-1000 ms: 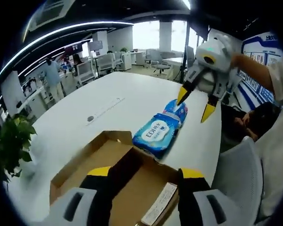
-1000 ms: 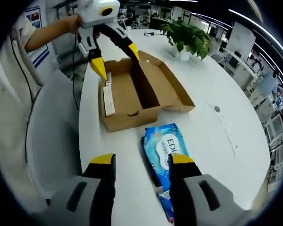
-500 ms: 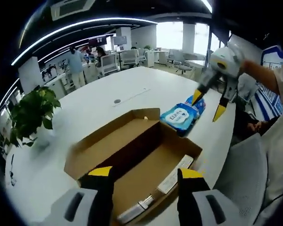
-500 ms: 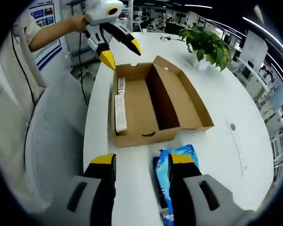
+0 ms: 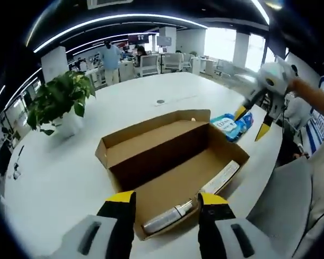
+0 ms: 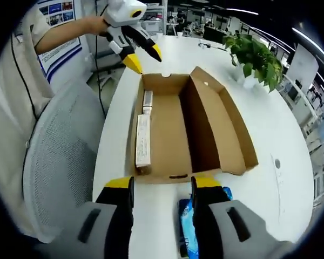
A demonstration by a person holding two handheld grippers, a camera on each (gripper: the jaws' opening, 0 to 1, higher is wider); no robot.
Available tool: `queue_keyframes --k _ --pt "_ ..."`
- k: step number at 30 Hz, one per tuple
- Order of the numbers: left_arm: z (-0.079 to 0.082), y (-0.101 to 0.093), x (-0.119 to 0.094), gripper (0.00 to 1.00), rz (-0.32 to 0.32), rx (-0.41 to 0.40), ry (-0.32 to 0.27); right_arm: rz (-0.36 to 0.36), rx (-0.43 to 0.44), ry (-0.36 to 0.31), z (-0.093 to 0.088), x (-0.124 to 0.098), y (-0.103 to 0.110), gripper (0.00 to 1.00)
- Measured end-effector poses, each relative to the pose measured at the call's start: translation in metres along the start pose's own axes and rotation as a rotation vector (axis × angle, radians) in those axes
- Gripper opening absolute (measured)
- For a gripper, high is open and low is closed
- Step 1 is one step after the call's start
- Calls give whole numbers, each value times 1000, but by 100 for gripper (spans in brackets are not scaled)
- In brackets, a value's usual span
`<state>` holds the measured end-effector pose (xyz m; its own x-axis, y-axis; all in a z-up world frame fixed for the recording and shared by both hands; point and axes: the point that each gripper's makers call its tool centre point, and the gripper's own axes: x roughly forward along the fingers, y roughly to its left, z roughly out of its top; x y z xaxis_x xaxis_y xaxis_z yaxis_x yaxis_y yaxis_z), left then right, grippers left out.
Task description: Operate the shoe box by opening the lid, removing the specified soft item, and placing it in the target area until the item is outside and the box remains undamaged.
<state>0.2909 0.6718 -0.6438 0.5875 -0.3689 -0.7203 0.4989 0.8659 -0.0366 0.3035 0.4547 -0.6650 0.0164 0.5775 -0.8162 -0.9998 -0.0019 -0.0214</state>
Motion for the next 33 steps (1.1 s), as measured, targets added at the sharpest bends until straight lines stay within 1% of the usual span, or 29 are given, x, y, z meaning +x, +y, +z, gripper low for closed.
queue_keyframes --k 3,6,8,11,15,18,23,25,28,33 --pt "-15 7 -1 44 31 -18 21 26 -23 14 3 12 3 40" --pt "-31 15 -1 44 66 -24 56 51 -42 18 6 23 4 40" --pt "-38 17 -1 41 76 -27 71 67 -72 26 6 29 5 39" --pt "-46 21 0 36 84 -74 77 76 -75 32 7 36 3 39" --pt "-54 27 3 33 104 -123 82 94 -82 42 7 45 3 39" --pt "-61 33 4 28 131 -147 91 102 -91 49 6 49 3 39" --pt "-69 38 7 23 142 -211 94 123 -93 57 7 61 4 38" --pt "-70 40 9 19 143 -245 87 134 -94 62 7 66 4 38" --pt "-71 43 12 17 145 -290 77 153 -95 61 8 73 6 38" --pt "-72 44 16 11 142 -324 68 179 -86 57 10 81 10 38"
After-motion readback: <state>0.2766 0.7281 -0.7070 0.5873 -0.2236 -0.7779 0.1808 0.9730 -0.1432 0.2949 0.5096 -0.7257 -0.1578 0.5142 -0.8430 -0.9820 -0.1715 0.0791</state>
